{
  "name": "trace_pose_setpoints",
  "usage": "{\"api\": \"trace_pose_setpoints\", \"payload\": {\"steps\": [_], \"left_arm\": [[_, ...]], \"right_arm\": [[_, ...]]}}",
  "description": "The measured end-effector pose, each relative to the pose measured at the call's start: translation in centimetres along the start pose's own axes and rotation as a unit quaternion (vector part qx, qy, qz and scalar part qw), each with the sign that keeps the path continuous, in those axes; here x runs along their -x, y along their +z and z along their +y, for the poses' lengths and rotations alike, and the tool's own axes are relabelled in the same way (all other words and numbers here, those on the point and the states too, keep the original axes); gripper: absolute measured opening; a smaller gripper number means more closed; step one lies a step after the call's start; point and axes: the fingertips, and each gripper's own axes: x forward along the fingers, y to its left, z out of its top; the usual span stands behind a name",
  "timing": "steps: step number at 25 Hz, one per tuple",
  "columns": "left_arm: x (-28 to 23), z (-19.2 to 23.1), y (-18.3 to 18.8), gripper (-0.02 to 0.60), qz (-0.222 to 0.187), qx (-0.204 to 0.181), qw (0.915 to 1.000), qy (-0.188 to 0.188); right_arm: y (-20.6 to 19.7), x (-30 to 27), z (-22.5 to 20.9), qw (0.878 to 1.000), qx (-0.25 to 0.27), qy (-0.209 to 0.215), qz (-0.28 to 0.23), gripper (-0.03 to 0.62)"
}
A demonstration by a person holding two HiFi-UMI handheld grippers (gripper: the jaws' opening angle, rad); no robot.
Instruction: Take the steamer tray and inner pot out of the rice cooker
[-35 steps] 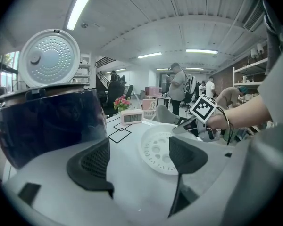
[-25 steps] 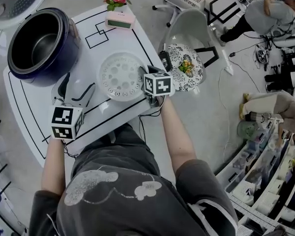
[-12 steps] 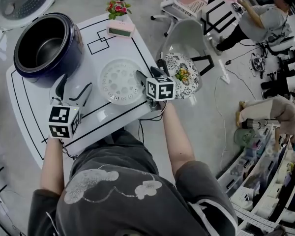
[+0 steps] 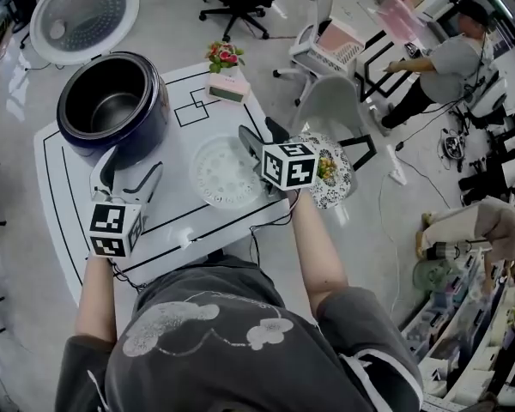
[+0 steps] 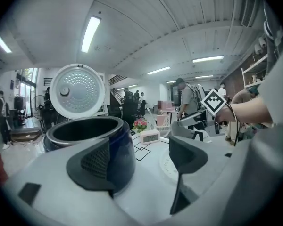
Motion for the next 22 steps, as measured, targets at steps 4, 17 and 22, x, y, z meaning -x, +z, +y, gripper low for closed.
{"api": "trace_pose_setpoints", "payload": {"steps": [4, 17, 22], "left_arm": [[2.3, 3.1, 1.7, 0.388, -0.017, -0.009, 0.9989, 0.041], [7.9, 14.0, 4.2, 0.388, -0.032, 0.006, 0.9847, 0.171], [8.2, 17.0, 4.4, 0.388, -0.029, 0.017, 0.9816, 0.188]], "right_arm": [[4.5, -1.0, 3.7, 0.999, 0.029, 0.028, -0.030, 0.293], [14.3, -8.6, 17.1, 0.981, 0.109, 0.150, -0.057, 0.293], [14.4, -13.0, 19.9, 0.973, 0.156, 0.169, -0.004, 0.293]]}}
